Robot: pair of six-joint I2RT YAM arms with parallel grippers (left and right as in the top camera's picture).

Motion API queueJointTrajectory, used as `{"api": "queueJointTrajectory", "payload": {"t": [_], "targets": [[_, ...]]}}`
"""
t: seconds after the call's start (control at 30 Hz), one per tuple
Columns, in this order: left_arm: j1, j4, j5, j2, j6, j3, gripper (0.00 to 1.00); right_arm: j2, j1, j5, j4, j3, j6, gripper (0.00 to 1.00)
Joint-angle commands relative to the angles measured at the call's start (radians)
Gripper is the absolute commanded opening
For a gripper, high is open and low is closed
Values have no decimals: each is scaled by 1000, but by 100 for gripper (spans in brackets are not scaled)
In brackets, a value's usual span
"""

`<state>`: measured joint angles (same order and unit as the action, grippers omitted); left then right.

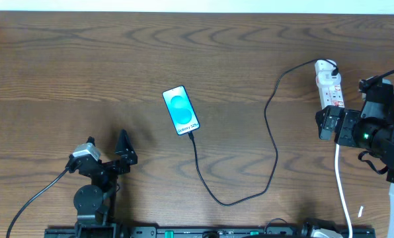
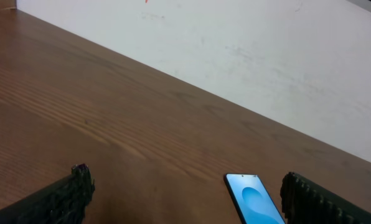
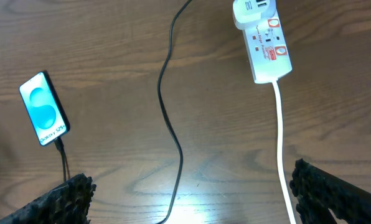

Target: Plug charger to phone and switch on socket

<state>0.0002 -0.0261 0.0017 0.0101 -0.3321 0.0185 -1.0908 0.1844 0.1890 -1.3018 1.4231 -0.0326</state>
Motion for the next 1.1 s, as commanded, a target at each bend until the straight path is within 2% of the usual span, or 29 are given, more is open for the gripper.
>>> {"api": "queueJointTrajectory", "payload": {"t": [0.0,1.07], "targets": [[5,-47,-11,-5,24,-14,98,4,-8,0,-1,3,11,99],[5,-47,-11,-5,24,-14,98,5,-48,-23,5,3,12,99]]}}
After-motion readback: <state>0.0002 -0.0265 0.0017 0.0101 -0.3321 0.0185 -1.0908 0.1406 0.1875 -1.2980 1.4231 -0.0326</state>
